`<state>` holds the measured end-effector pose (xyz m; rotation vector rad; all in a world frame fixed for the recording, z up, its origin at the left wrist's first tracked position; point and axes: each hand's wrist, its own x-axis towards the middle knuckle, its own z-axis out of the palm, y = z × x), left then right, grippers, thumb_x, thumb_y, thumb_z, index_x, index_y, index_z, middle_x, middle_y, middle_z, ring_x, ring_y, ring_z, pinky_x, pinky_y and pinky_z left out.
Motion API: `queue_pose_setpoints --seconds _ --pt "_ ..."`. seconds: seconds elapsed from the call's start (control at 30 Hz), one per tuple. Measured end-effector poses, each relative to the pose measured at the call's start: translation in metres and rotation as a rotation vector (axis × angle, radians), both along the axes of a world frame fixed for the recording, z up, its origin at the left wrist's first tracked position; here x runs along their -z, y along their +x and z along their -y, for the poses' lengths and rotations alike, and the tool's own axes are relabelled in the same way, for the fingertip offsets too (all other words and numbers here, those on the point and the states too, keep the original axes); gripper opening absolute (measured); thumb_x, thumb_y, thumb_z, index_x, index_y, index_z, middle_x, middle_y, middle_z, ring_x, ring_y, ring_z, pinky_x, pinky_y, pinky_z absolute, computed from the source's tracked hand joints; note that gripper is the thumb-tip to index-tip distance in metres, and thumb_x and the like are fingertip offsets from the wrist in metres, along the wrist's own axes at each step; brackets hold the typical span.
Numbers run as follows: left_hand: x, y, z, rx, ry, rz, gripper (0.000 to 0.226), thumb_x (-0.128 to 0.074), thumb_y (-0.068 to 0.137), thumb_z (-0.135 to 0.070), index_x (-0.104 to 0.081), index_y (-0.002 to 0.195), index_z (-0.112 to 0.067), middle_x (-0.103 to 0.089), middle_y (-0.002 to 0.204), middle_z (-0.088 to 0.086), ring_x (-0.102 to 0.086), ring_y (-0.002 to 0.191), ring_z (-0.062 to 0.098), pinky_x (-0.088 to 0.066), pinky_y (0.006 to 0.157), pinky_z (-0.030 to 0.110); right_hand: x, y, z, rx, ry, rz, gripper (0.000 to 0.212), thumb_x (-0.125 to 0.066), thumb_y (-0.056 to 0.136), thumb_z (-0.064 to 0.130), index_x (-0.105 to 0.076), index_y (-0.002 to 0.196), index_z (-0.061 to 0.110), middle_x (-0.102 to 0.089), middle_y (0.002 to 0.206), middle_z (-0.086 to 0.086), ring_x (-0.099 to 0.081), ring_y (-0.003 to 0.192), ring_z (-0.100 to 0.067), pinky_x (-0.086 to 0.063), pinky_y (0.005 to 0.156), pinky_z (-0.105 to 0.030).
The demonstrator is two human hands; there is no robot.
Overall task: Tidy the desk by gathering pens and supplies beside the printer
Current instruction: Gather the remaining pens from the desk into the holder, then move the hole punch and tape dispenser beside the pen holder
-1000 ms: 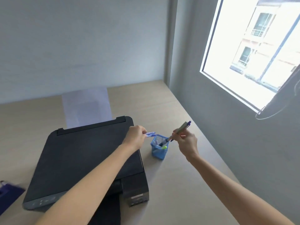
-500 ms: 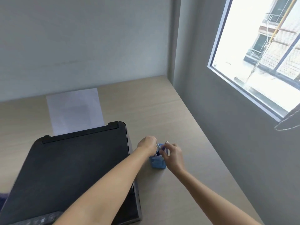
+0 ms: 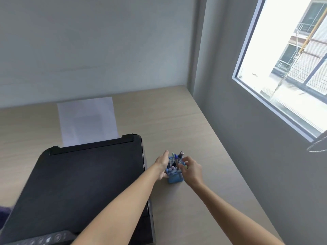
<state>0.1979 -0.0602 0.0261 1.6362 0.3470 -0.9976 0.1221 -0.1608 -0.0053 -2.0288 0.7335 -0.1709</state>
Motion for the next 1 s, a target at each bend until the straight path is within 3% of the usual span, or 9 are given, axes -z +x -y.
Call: queue_pose_setpoints --seconds 0.1,0.17,0.23,0.3,0.47,0.6,0.7,0.77,1.0 --pt "-0.001 0.003 0.000 -0.002 -0.028 -0.005 0.055 -0.020 0.103 -0.047 -0.058 0.099 -0.007 -0.060 0.078 0.012 -0.055 0.068 0.023 -0.043 0.091 0.044 -0.001 0.008 0.005 -0.030 -0.015 -0.027 0.018 -0.062 0.086 0.009 -0.062 0.104 0.006 -0.068 0.105 -0.022 -0.059 0.078 -0.024 -0.049 0.071 -0.029" --pt "-0.008 0.002 -0.003 -0.009 -0.034 -0.007 0.055 -0.021 0.103 -0.045 -0.049 0.130 -0.006 -0.061 0.115 0.021 -0.061 0.103 0.033 -0.040 0.102 0.049 -0.002 0.011 0.008 -0.049 -0.014 -0.060 0.020 -0.063 0.087 0.013 -0.061 0.106 0.007 -0.068 0.107 -0.022 -0.064 0.084 -0.028 -0.054 0.075 -0.034" --pt "-0.018 0.001 -0.009 -0.012 -0.007 0.024 0.060 -0.023 0.103 -0.045 -0.023 0.151 -0.009 -0.032 0.154 0.019 -0.035 0.140 0.037 -0.027 0.114 0.054 -0.005 0.010 0.008 -0.063 -0.023 -0.095 0.026 -0.062 0.087 0.017 -0.058 0.111 0.008 -0.065 0.110 -0.024 -0.064 0.092 -0.032 -0.055 0.081 -0.038" --pt "-0.025 0.003 -0.016 0.004 0.010 0.077 0.063 -0.023 0.102 -0.048 -0.010 0.154 -0.013 -0.015 0.162 0.013 -0.019 0.148 0.033 -0.020 0.119 0.054 -0.013 0.006 0.007 -0.075 -0.061 -0.109 0.031 -0.060 0.090 0.021 -0.054 0.117 0.007 -0.062 0.116 -0.024 -0.061 0.102 -0.034 -0.048 0.082 -0.033" --pt "-0.064 -0.001 -0.044 0.072 -0.090 0.186 0.062 -0.021 0.102 -0.049 -0.011 0.155 -0.017 -0.012 0.163 0.011 -0.015 0.150 0.029 -0.019 0.120 0.050 -0.051 -0.003 -0.005 -0.065 -0.191 0.011 0.028 -0.055 0.092 0.026 -0.055 0.115 0.010 -0.058 0.120 -0.019 -0.052 0.109 -0.036 -0.040 0.092 -0.038" --pt "-0.115 -0.009 -0.089 0.070 -0.205 0.296 0.056 -0.024 0.104 -0.042 -0.031 0.148 -0.008 -0.033 0.154 0.019 -0.030 0.144 0.033 -0.025 0.118 0.049 -0.097 -0.001 -0.034 -0.108 -0.245 0.159 0.021 -0.055 0.092 0.023 -0.060 0.108 0.012 -0.061 0.112 -0.016 -0.056 0.105 -0.033 -0.040 0.089 -0.034" --pt "-0.147 -0.021 -0.150 0.015 -0.305 0.381 0.045 -0.027 0.105 -0.039 -0.051 0.125 -0.008 -0.057 0.124 0.016 -0.052 0.120 0.030 -0.034 0.111 0.049 -0.125 0.008 -0.079 -0.195 -0.252 0.223 0.012 -0.056 0.090 0.020 -0.064 0.096 0.013 -0.070 0.098 -0.011 -0.064 0.094 -0.030 -0.049 0.084 -0.036" --pt "-0.159 -0.029 -0.199 -0.012 -0.354 0.434 0.040 -0.027 0.104 -0.040 -0.055 0.114 -0.012 -0.062 0.107 0.009 -0.057 0.108 0.027 -0.038 0.108 0.048 -0.138 0.015 -0.118 -0.258 -0.239 0.251 0.010 -0.057 0.088 0.017 -0.066 0.090 0.015 -0.072 0.089 -0.009 -0.066 0.085 -0.029 -0.052 0.080 -0.039" --pt "-0.131 -0.077 -0.416 -0.223 -0.147 0.513 0.025 -0.038 0.103 -0.030 -0.060 0.104 -0.017 -0.067 0.095 0.000 -0.065 0.085 0.014 -0.047 0.073 0.028 -0.144 0.026 -0.300 -0.627 -0.252 0.258 0.011 -0.057 0.089 0.017 -0.068 0.092 0.016 -0.066 0.082 0.002 -0.060 0.075 -0.016 -0.038 0.069 -0.023"
